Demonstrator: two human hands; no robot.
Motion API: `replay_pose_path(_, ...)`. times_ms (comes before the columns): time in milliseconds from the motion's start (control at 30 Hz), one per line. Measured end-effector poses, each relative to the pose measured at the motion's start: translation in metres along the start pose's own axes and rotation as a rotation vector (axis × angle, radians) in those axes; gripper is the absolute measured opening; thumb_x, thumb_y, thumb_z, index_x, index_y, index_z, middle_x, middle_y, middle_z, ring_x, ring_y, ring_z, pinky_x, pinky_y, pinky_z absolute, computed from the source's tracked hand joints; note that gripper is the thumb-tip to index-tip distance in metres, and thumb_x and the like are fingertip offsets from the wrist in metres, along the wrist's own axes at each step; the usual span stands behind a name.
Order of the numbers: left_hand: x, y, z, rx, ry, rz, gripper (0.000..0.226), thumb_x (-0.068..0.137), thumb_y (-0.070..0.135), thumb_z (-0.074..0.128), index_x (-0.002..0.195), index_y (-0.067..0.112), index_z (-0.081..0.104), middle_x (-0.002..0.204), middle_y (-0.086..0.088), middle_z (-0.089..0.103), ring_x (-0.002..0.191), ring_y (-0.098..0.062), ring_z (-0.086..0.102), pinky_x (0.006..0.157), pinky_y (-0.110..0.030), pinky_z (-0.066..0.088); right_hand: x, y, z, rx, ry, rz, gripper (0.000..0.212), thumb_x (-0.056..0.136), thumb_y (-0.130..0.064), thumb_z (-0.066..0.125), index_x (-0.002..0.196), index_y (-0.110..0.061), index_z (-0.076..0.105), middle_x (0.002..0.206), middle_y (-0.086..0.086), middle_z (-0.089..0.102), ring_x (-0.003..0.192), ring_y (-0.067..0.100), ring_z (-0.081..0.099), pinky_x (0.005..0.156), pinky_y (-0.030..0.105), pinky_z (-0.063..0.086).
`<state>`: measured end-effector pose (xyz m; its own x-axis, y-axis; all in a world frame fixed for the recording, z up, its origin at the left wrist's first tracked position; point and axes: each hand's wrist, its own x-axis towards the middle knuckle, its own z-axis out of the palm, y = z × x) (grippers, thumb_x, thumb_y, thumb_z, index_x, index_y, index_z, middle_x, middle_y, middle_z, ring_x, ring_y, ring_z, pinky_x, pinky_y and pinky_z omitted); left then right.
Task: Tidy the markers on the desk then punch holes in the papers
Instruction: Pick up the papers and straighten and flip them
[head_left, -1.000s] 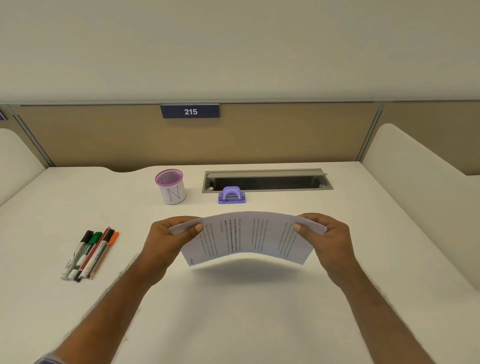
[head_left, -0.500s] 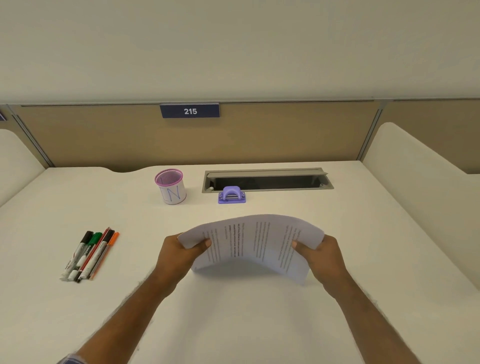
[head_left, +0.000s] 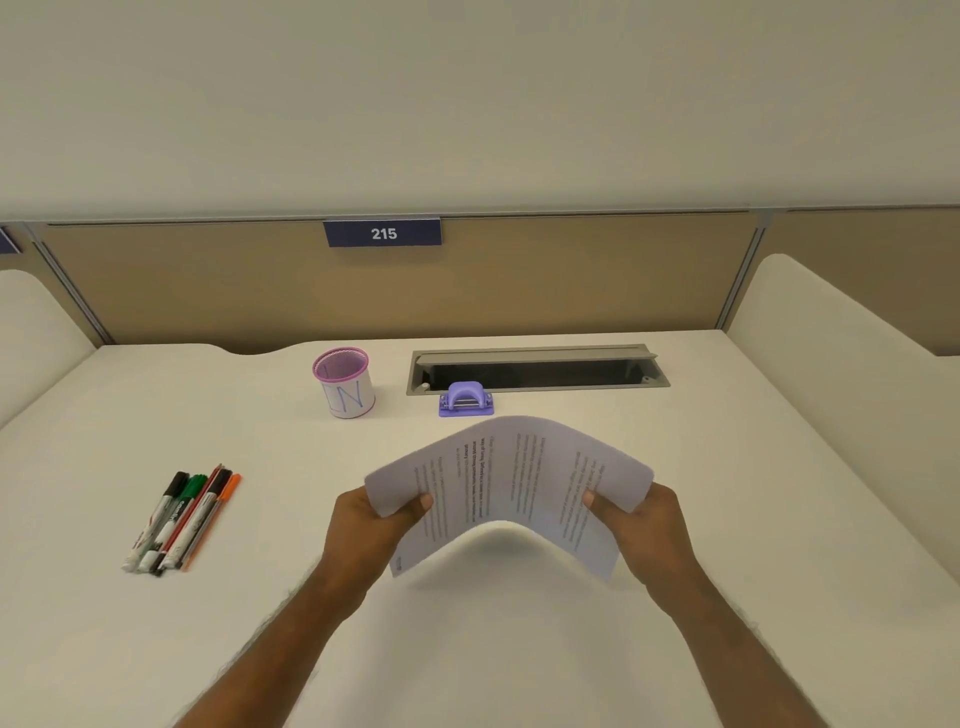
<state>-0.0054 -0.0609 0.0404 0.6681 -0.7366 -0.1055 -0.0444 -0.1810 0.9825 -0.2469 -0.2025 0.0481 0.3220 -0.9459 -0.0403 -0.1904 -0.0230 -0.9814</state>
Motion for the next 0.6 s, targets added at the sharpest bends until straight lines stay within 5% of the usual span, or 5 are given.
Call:
replay_pose_path(200,-0.003,0.015,0.002,0.135,0.074,0.057,0.007,0.084,0.02,0.075,0.082,0.026,0.074,0.073,0.012,0.076,0.069,-0.018,0.073,0.061,-0.029,0.059,0.0,-0.009,-0.009,-0.14,0.007,-0.022,0.04,0.078,-0.015,0.077,0.113,-0.02,0.059,0.102,-0.001,0.067,0.093,0.023,0.067,0.077,0.035,0.058)
replay_pose_path(367,-0.002,0.06,0.001,0.353,0.051,0.247,0.025,0.088,0.021,0.069,0.072,0.04,0.067,0.059,0.034,0.065,0.062,0.007,0.064,0.049,-0.008,0.046,0.004,-0.042,-0.012,-0.405,0.224,-0.184,0.082,0.077,-0.027,0.078,0.144,-0.027,0.03,0.146,0.0,0.042,0.127,0.025,0.046,0.101,0.043,0.045)
replay_pose_path(467,0.0,0.084,0.0,0.495,0.027,0.374,0.019,0.089,0.022,0.067,0.076,0.036,0.071,0.061,0.025,0.065,0.065,-0.002,0.065,0.054,-0.01,0.045,0.001,-0.06,-0.01,-0.498,0.257,-0.34,0.086,0.075,-0.03,0.078,0.145,-0.03,0.028,0.152,-0.001,0.035,0.136,0.023,0.035,0.111,0.039,0.031)
replay_pose_path(600,-0.001,0.113,0.002,0.622,-0.007,0.518,0.014,0.089,0.019,0.067,0.087,0.027,0.078,0.076,0.012,0.07,0.067,-0.009,0.061,0.058,-0.016,0.041,-0.009,-0.078,0.0,-0.494,0.138,-0.519,0.074,0.082,-0.033,0.071,0.144,-0.033,0.03,0.152,-0.003,0.035,0.135,0.015,0.03,0.108,0.033,0.031)
